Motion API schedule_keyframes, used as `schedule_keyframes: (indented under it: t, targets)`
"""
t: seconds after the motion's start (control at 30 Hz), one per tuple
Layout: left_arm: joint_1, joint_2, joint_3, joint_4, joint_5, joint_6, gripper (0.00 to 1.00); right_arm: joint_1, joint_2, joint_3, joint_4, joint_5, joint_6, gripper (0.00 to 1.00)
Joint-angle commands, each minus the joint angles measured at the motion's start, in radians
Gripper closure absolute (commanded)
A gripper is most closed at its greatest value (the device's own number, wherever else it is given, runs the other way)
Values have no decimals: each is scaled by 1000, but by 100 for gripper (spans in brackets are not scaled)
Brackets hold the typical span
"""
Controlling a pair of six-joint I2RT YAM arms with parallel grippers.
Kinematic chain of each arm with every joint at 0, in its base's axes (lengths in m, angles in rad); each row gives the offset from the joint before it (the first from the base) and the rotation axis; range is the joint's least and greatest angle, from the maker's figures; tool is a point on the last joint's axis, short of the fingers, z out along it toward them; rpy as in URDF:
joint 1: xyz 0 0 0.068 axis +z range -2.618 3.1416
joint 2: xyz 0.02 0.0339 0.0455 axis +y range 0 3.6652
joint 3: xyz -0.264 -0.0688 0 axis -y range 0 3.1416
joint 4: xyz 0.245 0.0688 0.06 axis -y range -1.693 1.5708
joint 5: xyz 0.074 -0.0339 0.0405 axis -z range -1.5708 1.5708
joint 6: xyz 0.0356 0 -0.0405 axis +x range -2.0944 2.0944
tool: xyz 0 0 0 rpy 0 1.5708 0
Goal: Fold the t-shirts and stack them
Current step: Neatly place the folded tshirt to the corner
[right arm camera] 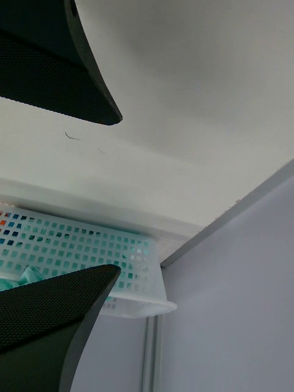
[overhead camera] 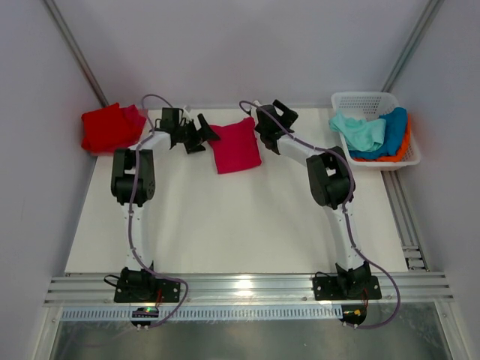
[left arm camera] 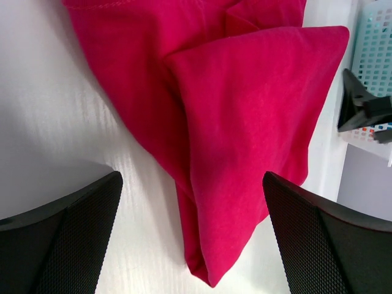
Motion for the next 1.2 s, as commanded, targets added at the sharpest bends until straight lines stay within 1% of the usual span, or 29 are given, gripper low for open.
schedule_keyframes:
  t: [0.0, 0.2, 0.47, 0.7, 0.73, 0.8, 0.83, 0.87, 0.9, 0.93, 0.97, 1.1, 1.17]
  targets:
    - [-30, 61, 26, -13, -18, 12, 1, 5, 39, 29, 42, 26, -37, 1]
    - [-82, 105, 59, -25, -21, 12, 1, 5, 82, 75, 1, 20, -31, 1]
    - [-156, 182, 128, -45, -15, 4, 1, 11, 110, 96, -48, 9, -24, 1]
    - [-174, 214, 162, -54, -13, 3, 5, 25, 111, 98, -70, 6, -23, 1]
    - [-176, 216, 164, -56, -13, 4, 8, 28, 111, 98, -70, 8, -24, 1]
    - [-177, 219, 164, -59, -18, 4, 16, 29, 111, 103, -74, 8, -23, 1]
    - [-177, 221, 164, -60, -18, 4, 29, 31, 111, 106, -79, 5, -18, 1]
    - [-179, 225, 164, -60, -16, 3, 39, 32, 113, 107, -80, 6, -17, 1]
    - [-180, 230, 167, -62, -27, 3, 52, 32, 111, 106, -83, 6, -15, 1]
    - [-185, 230, 170, -68, -39, 3, 94, 34, 110, 106, -83, 6, -15, 1]
    - [-188, 233, 176, -78, -39, 7, 100, 33, 111, 104, -83, 9, -14, 1]
    - [-193, 231, 182, -97, -33, 27, 100, 32, 103, 92, -71, 21, -20, 1]
    - [-193, 224, 185, -108, -42, 49, 100, 32, 85, 67, -31, 46, -41, 1]
